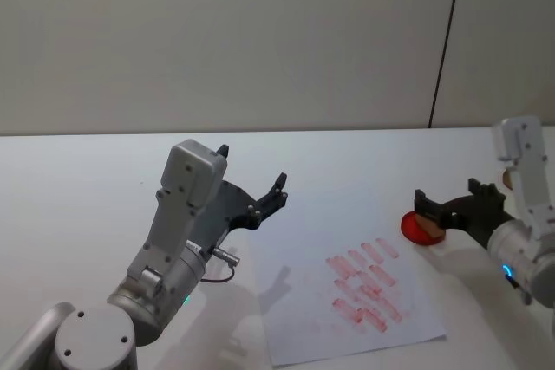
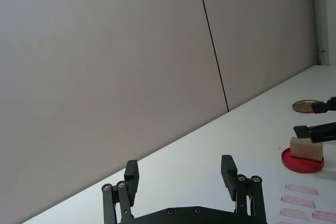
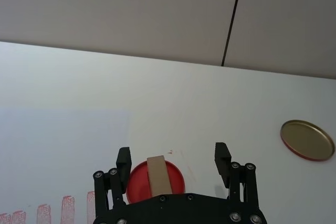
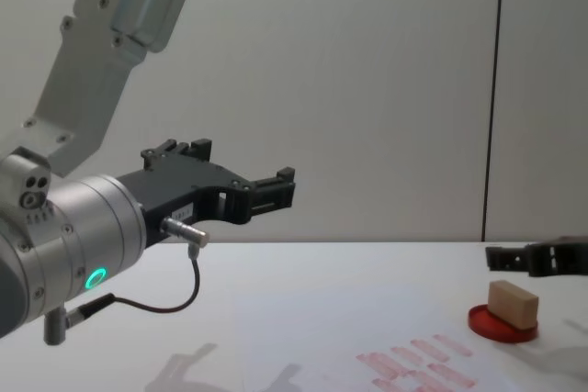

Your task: Use the one hand to pick up the stamp and affix it onto the A4 paper.

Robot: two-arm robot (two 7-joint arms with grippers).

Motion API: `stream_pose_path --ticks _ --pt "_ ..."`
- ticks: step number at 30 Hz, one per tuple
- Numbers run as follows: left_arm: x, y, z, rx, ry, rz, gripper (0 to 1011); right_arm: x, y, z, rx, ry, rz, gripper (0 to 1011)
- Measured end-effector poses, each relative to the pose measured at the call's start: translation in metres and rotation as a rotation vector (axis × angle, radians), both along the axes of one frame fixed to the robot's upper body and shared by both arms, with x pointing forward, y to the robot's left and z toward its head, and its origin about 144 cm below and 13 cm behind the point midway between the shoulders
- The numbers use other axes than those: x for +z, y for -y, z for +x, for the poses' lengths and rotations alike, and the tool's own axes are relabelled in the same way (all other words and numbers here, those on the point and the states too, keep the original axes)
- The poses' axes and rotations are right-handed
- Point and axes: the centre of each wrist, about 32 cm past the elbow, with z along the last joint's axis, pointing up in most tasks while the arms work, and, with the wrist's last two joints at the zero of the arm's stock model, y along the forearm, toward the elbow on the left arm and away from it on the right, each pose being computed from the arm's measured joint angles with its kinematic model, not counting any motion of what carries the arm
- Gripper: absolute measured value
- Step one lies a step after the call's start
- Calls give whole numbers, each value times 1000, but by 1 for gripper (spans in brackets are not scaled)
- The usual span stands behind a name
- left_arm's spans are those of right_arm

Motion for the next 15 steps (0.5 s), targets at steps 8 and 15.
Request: stream_pose_path --ticks 8,15 --pt "0 0 0 0 0 0 993 -5 -4 14 23 -62 -1 832" --pt "0 0 0 0 0 0 993 -10 -6 21 35 -104 -5 617"
